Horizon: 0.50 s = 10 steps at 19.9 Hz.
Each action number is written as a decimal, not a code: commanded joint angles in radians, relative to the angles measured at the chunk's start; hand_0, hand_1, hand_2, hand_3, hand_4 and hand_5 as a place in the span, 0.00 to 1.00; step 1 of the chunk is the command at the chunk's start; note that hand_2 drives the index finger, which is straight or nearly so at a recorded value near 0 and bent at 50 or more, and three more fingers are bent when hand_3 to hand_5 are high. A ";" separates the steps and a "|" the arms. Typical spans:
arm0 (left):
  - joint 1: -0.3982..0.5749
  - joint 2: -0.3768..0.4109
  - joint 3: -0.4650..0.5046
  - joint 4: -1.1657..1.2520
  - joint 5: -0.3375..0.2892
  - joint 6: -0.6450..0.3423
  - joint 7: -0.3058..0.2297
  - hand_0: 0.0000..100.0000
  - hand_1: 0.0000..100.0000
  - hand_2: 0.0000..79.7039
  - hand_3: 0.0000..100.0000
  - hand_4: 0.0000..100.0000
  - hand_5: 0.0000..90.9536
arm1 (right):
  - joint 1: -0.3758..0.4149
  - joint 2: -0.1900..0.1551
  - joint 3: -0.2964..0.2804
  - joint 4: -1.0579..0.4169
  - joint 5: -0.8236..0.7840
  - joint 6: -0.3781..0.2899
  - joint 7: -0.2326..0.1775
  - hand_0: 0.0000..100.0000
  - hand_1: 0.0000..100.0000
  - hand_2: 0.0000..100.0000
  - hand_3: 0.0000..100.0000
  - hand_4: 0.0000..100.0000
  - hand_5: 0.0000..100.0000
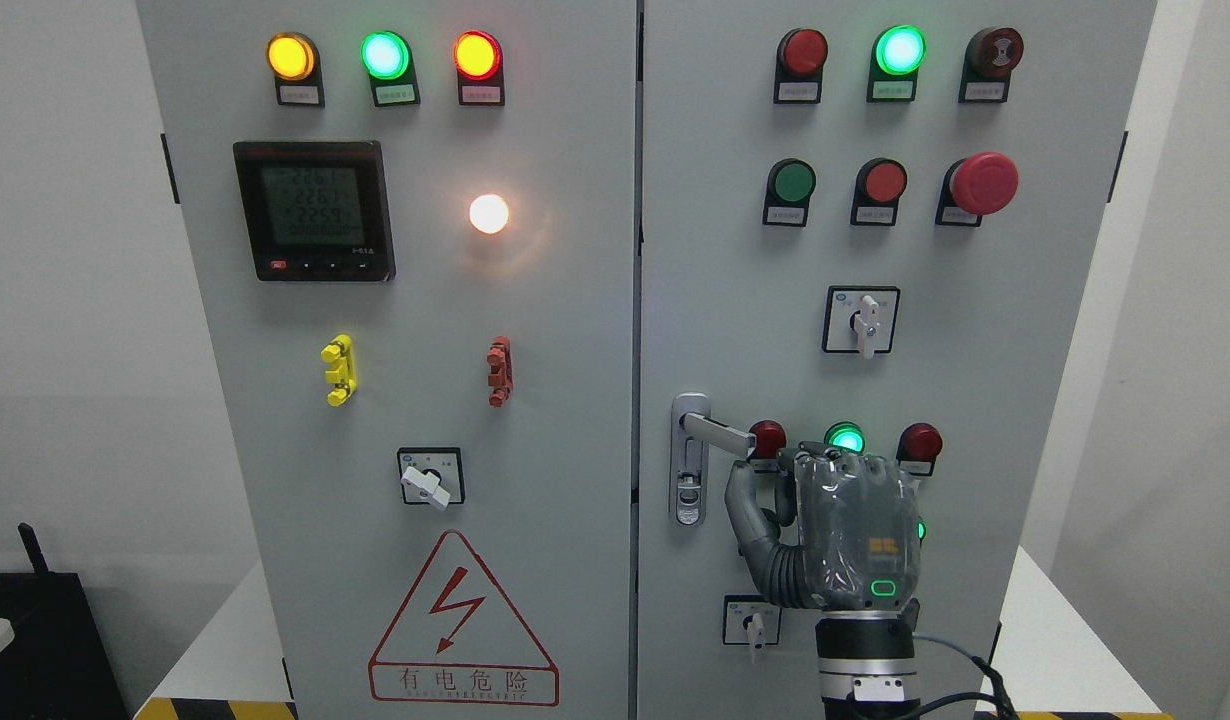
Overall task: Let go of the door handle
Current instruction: 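Open the right hand and lower it away from the handle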
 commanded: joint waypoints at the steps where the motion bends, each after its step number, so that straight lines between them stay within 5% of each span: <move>1: 0.000 0.000 -0.012 -0.015 -0.001 0.000 0.000 0.12 0.39 0.00 0.00 0.00 0.00 | 0.068 -0.003 -0.003 -0.037 -0.002 -0.040 -0.040 0.62 0.38 1.00 1.00 1.00 0.98; 6: 0.000 0.000 -0.012 -0.015 0.000 0.000 0.000 0.12 0.39 0.00 0.00 0.00 0.00 | 0.187 -0.006 -0.017 -0.109 -0.002 -0.053 -0.091 0.61 0.36 0.97 1.00 1.00 0.97; 9: 0.000 0.000 -0.012 -0.015 0.000 0.000 0.000 0.12 0.39 0.00 0.00 0.00 0.00 | 0.261 -0.003 -0.043 -0.166 -0.002 -0.097 -0.097 0.61 0.34 0.72 1.00 0.90 0.93; 10: 0.000 0.000 -0.012 -0.015 0.000 0.000 0.000 0.12 0.39 0.00 0.00 0.00 0.00 | 0.278 -0.001 -0.051 -0.185 -0.002 -0.103 -0.097 0.60 0.33 0.61 0.96 0.82 0.85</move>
